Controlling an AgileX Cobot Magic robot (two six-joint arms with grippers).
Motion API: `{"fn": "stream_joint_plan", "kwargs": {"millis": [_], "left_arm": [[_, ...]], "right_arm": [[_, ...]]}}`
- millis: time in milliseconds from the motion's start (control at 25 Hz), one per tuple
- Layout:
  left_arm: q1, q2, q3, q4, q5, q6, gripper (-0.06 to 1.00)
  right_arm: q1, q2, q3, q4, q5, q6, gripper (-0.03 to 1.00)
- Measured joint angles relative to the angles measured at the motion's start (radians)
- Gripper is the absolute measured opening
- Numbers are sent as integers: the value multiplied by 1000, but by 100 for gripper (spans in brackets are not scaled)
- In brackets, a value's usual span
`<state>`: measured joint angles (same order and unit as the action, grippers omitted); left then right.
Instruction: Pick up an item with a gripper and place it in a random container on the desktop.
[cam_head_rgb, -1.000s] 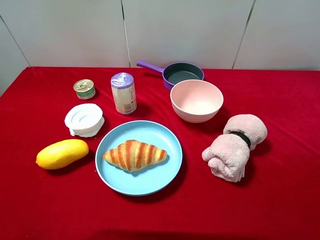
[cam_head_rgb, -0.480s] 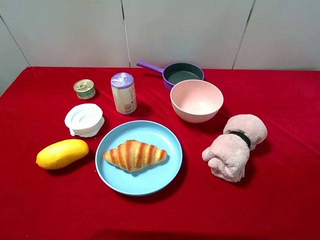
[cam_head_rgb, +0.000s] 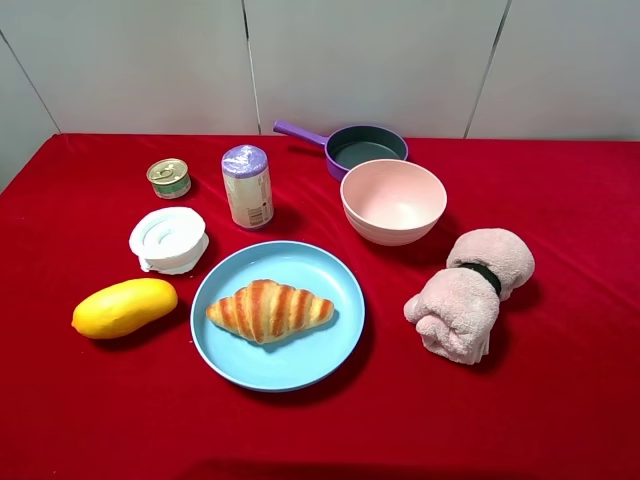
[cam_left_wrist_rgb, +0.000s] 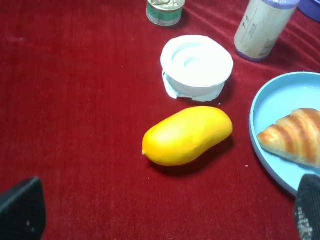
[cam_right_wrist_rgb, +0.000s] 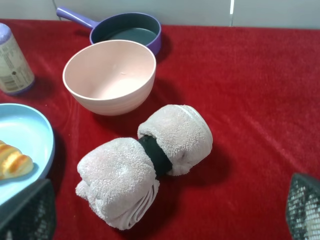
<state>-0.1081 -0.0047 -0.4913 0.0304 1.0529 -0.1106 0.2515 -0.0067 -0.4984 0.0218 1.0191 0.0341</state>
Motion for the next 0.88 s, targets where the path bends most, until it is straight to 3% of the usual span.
{"fn": "stream_joint_plan", "kwargs": {"millis": [880], "left_arm": [[0, 0, 0, 0, 0, 1, 99]], "right_arm": [[0, 0, 0, 0, 0, 0, 69]]}}
